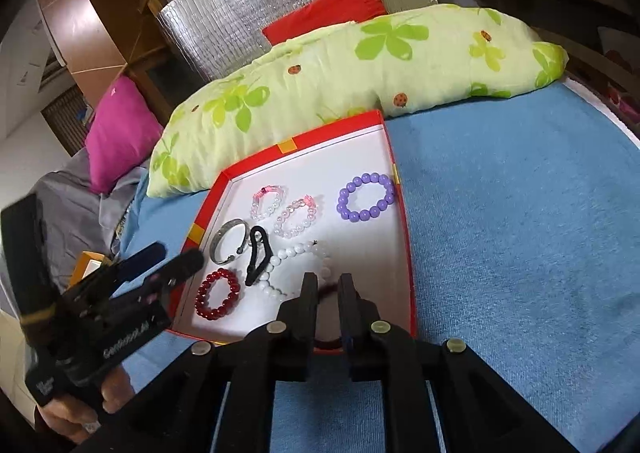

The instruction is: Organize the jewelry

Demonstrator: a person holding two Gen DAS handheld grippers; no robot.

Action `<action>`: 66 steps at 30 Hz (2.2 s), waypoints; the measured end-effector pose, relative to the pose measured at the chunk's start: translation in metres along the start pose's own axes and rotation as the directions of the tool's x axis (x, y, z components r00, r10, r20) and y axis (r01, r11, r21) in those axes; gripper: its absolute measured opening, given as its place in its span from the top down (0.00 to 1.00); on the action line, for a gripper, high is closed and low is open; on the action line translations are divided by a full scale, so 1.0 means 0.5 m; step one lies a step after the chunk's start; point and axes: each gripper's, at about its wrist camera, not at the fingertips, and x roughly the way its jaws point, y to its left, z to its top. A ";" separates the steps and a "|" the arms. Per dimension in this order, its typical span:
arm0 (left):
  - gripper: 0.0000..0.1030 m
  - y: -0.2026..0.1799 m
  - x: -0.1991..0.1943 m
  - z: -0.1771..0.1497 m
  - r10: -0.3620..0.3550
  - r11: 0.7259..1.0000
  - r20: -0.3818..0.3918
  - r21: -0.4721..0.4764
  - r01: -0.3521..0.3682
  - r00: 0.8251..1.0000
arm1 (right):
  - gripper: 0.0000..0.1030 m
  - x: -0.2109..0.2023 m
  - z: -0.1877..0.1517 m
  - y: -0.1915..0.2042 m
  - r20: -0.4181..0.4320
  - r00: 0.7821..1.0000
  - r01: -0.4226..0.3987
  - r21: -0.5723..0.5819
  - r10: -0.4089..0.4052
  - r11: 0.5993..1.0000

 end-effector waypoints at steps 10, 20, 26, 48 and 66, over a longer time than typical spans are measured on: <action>0.31 0.035 -0.069 -0.058 0.068 0.995 -0.021 -0.073 -0.069 0.997 | 0.88 -0.033 -0.006 0.029 0.027 1.000 0.013 -0.026 -0.012 1.000; 0.24 0.044 -0.148 -0.126 0.138 0.983 -0.022 -0.119 -0.139 0.990 | 0.42 -0.078 -0.053 0.094 0.032 0.997 0.080 -0.173 -0.076 0.982; 0.23 0.053 -0.192 -0.171 0.156 0.974 -0.016 -0.161 -0.157 0.988 | 0.42 -0.109 -0.073 0.121 0.060 0.994 0.105 -0.231 -0.094 0.967; 0.23 0.066 -0.246 -0.225 0.180 0.959 -0.010 -0.221 -0.177 0.984 | 0.42 -0.212 -0.167 0.124 0.107 0.984 0.163 -0.239 -0.141 0.957; 0.23 0.061 -0.243 -0.213 0.176 0.960 0.001 -0.220 -0.172 0.984 | 0.42 -0.164 -0.171 0.123 0.038 0.984 0.178 -0.252 -0.174 0.951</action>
